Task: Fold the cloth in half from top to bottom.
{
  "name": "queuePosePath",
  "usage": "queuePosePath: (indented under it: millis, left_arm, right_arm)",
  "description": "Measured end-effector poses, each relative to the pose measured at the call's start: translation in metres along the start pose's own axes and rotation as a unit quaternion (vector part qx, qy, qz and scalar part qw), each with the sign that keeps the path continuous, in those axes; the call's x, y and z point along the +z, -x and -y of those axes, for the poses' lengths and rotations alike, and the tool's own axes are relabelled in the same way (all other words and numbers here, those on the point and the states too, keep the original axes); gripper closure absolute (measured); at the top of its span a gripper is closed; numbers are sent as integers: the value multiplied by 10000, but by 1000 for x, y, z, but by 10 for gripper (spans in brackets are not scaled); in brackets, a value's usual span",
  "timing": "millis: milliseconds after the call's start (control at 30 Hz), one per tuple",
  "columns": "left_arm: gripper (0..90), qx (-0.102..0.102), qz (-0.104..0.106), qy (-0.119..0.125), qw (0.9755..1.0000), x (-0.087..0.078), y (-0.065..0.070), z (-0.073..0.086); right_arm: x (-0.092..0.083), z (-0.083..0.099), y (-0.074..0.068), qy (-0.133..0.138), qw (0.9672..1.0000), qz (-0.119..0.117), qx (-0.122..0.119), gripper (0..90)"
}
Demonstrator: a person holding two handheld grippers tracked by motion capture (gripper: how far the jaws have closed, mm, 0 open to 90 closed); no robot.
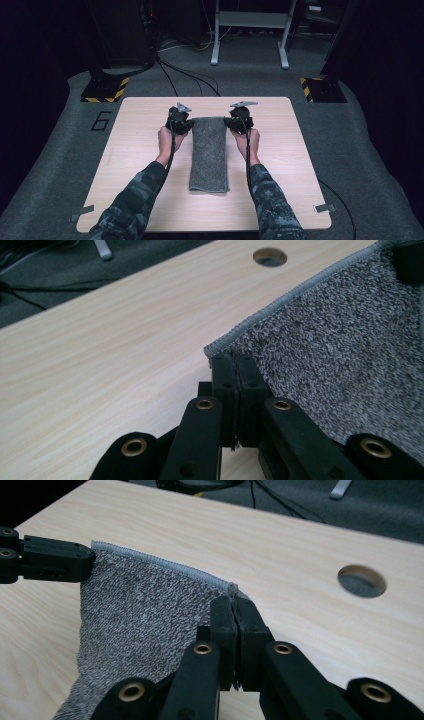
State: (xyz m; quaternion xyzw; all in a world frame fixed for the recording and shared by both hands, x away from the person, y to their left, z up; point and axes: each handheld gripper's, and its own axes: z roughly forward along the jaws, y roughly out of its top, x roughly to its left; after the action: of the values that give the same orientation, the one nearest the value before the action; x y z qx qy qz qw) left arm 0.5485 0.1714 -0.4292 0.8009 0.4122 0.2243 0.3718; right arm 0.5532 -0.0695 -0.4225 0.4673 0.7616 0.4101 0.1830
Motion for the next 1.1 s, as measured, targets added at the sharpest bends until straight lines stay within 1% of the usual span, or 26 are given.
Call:
queuePosePath:
  millis: [100, 133, 167, 200, 233, 267, 300, 333, 367, 567, 700, 733, 833, 867, 900, 933, 967, 1000, 1067, 1100]
  left_arm:
    - [889, 13, 10, 118, 9999, -7, 2, -6]
    - [890, 59, 12, 144, 9999, -9, 3, -8]
    - [890, 39, 11, 197, 9998, -11, 4, -9]
    - [889, 110, 7, 183, 9998, -13, 5, -10]
    - [889, 148, 11, 180, 9997, -15, 6, -11]
    - [889, 130, 20, 225, 9997, -17, 6, -12]
    - [889, 197, 8, 203, 9996, -19, 6, -13]
    - [889, 204, -1, 223, 9995, -21, 7, -14]
    - [889, 164, -5, 293, 9994, -21, 7, -16]
    - [889, 170, -53, 408, 9990, -30, 5, -24]
    - [889, 166, -53, 478, 9987, -38, 3, -27]
    - [889, 156, -52, 522, 9985, -40, 3, -27]
    - [889, 179, -23, 527, 9984, -42, 5, -26]
    - [889, 176, 13, 503, 9986, -43, 5, -26]
    - [889, 148, 53, 537, 9984, -43, 6, -24]
    - [889, 122, 128, 552, 9983, -45, 7, -23]
    - [889, 116, 189, 558, 9982, -46, 9, -21]
    - [889, 139, 214, 568, 9981, -47, 11, -19]
    - [888, 187, 267, 577, 9978, -49, 15, -15]
    - [889, 212, 274, 575, 9977, -50, 17, -13]
  right_arm:
    - [-7, -5, 2, 69, 9999, -4, -73, 886]
    - [-9, -6, 2, 79, 10000, -15, -36, 886]
    - [-11, -7, 3, 98, 9999, -16, -86, 886]
    - [-12, -8, 3, 98, 9999, -21, -117, 886]
    - [-14, -8, 3, 104, 9998, -32, -169, 886]
    - [-15, -9, 3, 112, 9998, -46, -169, 886]
    - [-17, -9, 4, 121, 9997, -54, -187, 886]
    - [-18, -10, 3, 128, 9998, -47, -142, 886]
    - [-19, -11, 3, 155, 9997, -63, -177, 886]
    - [-25, -20, 0, 233, 9994, -71, -227, 886]
    - [-30, -26, -2, 306, 9990, -70, -321, 886]
    - [-31, -27, -2, 315, 9990, -87, -301, 886]
    - [-33, -26, -4, 338, 9989, -124, -284, 886]
    - [-34, -25, -4, 342, 9988, -145, -314, 886]
    - [-35, -23, -5, 333, 9989, -168, -300, 886]
    - [-37, -20, -6, 337, 9987, -218, -322, 886]
    - [-37, -20, -6, 337, 9987, -218, -322, 886]
    - [-39, -17, -7, 349, 9987, -254, -283, 886]
    - [-42, -13, -8, 354, 9985, -289, -310, 886]
    - [-45, -9, -10, 373, 9984, -313, -279, 885]
